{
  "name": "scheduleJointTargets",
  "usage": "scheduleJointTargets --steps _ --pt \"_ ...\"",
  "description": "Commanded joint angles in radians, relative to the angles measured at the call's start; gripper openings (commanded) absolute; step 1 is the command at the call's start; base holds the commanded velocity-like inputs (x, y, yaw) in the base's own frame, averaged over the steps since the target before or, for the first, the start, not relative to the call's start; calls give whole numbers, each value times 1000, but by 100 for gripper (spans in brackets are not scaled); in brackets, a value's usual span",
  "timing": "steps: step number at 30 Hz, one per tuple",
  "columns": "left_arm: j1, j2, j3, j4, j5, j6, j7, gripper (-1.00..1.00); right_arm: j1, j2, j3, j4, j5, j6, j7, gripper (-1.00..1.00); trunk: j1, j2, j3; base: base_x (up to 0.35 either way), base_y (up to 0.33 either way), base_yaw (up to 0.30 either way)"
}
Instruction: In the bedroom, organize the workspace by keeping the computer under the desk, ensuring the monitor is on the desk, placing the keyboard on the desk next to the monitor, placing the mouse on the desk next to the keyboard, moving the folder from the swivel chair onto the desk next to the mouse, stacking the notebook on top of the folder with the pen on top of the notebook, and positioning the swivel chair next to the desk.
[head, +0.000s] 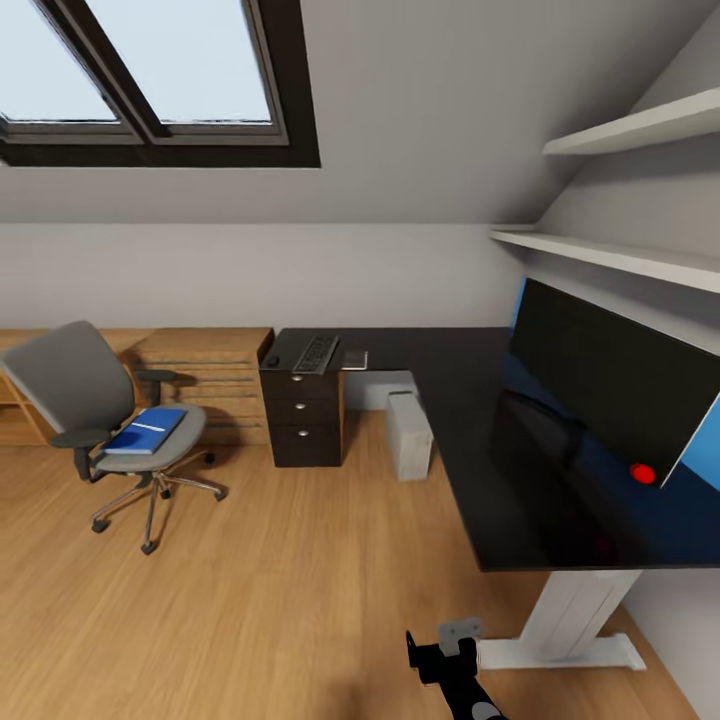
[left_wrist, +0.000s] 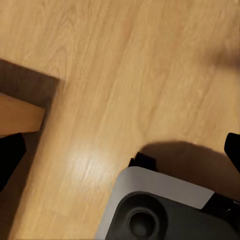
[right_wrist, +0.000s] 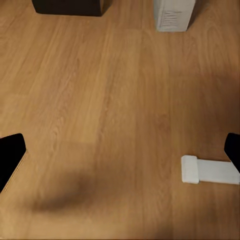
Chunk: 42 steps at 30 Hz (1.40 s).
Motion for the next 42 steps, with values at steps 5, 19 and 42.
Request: scheduleJointTargets --steps 5,19,42 --pt "-1 0 -6 0 5 -1 3 100 -1 0 8 0 -1 -1 -8 100 -19 35 15 250 223 6" --pt "-1 0 -6 0 5 -1 2 100 -1 0 8 0 -1 0 -8 100 -46 84 37 265 230 0" --pt "-1 0 -8 0 5 -1 1 100 -1 0 10 0 2 0 -7 100 -46 84 37 311 132 0"
